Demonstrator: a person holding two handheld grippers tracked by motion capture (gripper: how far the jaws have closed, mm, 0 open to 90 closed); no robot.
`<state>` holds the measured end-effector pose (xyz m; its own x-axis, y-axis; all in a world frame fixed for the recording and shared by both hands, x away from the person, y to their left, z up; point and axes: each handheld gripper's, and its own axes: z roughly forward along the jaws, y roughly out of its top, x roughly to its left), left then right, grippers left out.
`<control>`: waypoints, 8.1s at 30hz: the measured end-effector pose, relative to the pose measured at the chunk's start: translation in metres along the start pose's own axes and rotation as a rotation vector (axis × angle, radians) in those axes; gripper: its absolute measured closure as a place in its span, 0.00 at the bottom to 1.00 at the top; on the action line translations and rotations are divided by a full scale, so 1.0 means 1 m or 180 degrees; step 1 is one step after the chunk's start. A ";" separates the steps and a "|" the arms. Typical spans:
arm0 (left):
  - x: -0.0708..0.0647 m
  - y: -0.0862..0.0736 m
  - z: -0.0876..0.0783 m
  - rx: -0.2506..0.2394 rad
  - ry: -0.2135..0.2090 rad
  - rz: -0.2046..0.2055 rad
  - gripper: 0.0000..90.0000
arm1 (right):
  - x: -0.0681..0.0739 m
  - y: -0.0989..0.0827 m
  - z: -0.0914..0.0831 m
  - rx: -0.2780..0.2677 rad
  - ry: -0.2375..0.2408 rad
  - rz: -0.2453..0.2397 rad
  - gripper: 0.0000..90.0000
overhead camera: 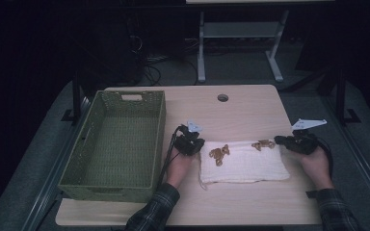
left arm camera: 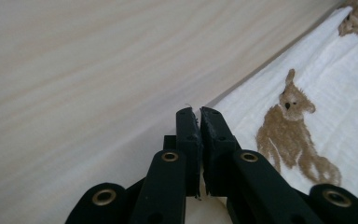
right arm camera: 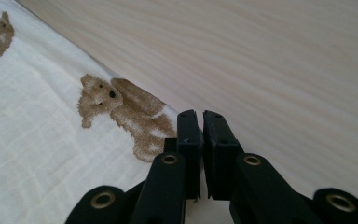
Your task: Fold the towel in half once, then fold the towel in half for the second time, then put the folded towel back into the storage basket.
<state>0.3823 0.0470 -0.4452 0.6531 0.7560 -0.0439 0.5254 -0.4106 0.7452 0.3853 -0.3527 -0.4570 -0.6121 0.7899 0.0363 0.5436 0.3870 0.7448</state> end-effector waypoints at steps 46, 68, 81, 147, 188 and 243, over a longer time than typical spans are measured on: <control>-0.033 -0.025 -0.055 -0.0165 -0.0228 0.0325 0.96 | 0.034 -0.031 -0.046 -0.0137 0.0252 -0.0164 0.95; -0.051 -0.046 -0.058 0.0074 -0.0337 0.0409 0.95 | 0.051 -0.051 -0.064 -0.0058 0.0351 -0.0203 0.93; -0.056 -0.040 -0.073 -0.0040 -0.0505 0.0313 0.86 | 0.053 -0.052 -0.079 -0.0293 0.0528 -0.0069 0.93; -0.061 -0.064 -0.057 0.0259 -0.0573 0.0414 0.41 | 0.031 -0.019 -0.007 0.0380 0.0285 -0.0107 1.00; -0.047 -0.039 -0.050 0.0071 -0.0499 0.0414 0.88 | 0.031 0.024 0.030 -0.0017 0.0299 -0.0108 0.51; -0.112 -0.017 -0.017 0.0281 -0.1626 0.1424 0.47 | 0.047 0.000 0.040 0.0020 0.0302 -0.0253 0.31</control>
<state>0.2912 -0.0224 -0.4414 0.9817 0.1773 -0.0690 0.1734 -0.6838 0.7087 0.3794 -0.2969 -0.4818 -0.7049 0.7082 0.0404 0.4945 0.4498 0.7438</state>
